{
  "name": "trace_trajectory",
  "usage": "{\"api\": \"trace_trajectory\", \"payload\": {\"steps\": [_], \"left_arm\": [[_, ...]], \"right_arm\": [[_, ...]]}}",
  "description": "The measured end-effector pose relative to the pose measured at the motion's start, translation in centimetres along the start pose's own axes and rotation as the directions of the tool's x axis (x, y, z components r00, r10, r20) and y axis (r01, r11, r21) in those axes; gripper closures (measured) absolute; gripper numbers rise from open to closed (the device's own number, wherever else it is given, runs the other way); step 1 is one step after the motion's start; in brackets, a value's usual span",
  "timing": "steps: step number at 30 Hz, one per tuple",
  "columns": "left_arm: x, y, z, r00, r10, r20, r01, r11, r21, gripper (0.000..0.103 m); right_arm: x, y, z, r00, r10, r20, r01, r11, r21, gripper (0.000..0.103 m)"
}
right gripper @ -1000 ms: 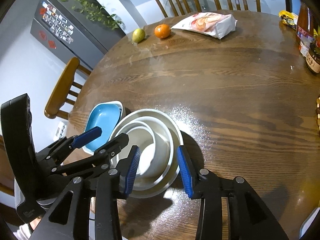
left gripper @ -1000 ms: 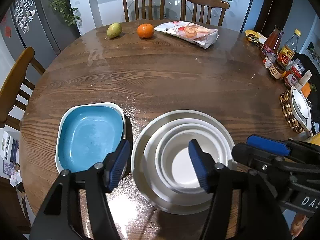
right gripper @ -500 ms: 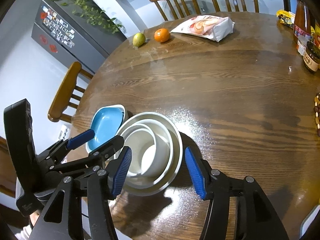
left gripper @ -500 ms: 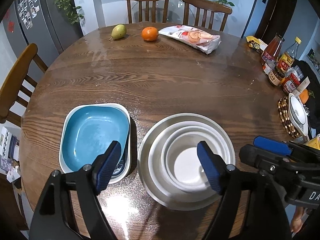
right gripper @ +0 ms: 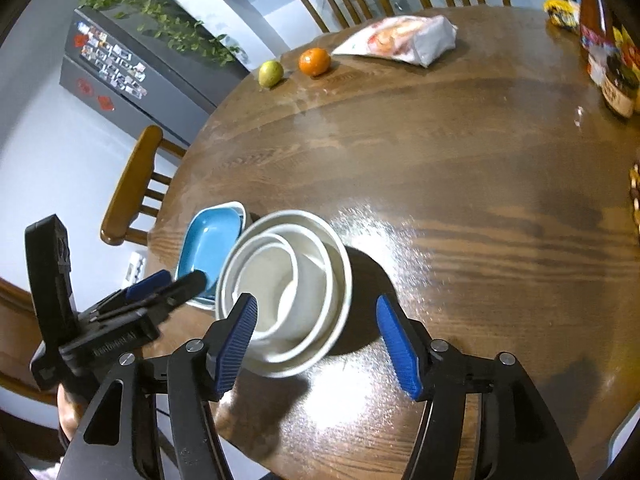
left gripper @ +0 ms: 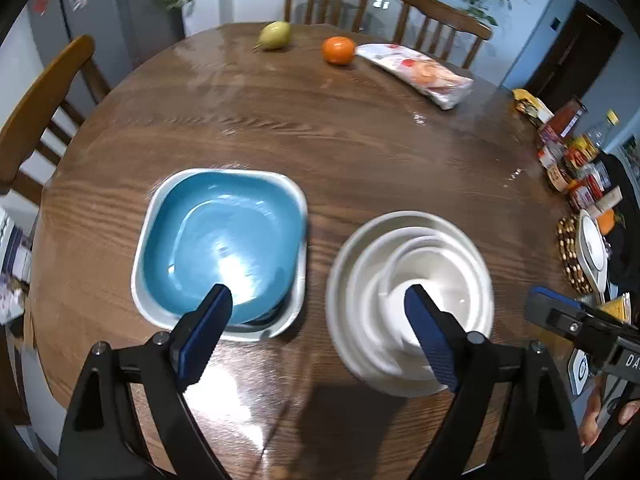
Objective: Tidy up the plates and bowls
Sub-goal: 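Move both grippers to the rim of the large white bowl stack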
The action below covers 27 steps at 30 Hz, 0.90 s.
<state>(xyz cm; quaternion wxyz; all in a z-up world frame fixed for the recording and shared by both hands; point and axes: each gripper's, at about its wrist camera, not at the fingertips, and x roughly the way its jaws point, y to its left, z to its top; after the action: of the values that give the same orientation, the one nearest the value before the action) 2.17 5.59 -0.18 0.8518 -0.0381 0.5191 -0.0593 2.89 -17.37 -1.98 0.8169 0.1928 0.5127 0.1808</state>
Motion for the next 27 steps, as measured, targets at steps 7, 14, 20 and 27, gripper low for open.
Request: {"api": "trace_trajectory", "payload": {"steps": [7,14,20,27], "left_arm": [[0.6,3.5,-0.3,0.998,-0.019,-0.058,0.012,0.993,-0.116,0.001],[0.6,3.9,0.0,0.992,-0.096,-0.086,0.083,0.986,-0.143,0.001],[1.5,4.0,0.0,0.976,-0.177,-0.126,0.153,0.972,-0.18,0.003],[2.0,3.9,0.2,0.968,-0.194,-0.158,0.166,0.971,-0.172,0.015]], "right_arm": [[0.3,-2.6,-0.4,0.999,0.043,-0.013,-0.041,0.993,0.109,0.039],[0.5,-2.5,-0.5,1.0,-0.003,-0.024,0.005,0.995,0.102,0.039],[0.6,-2.3,-0.2,1.0,-0.028,0.004,0.028,0.996,0.087,0.039],[1.3,-3.3,-0.4,1.0,-0.011,0.005,0.01,0.994,0.109,0.044]]}}
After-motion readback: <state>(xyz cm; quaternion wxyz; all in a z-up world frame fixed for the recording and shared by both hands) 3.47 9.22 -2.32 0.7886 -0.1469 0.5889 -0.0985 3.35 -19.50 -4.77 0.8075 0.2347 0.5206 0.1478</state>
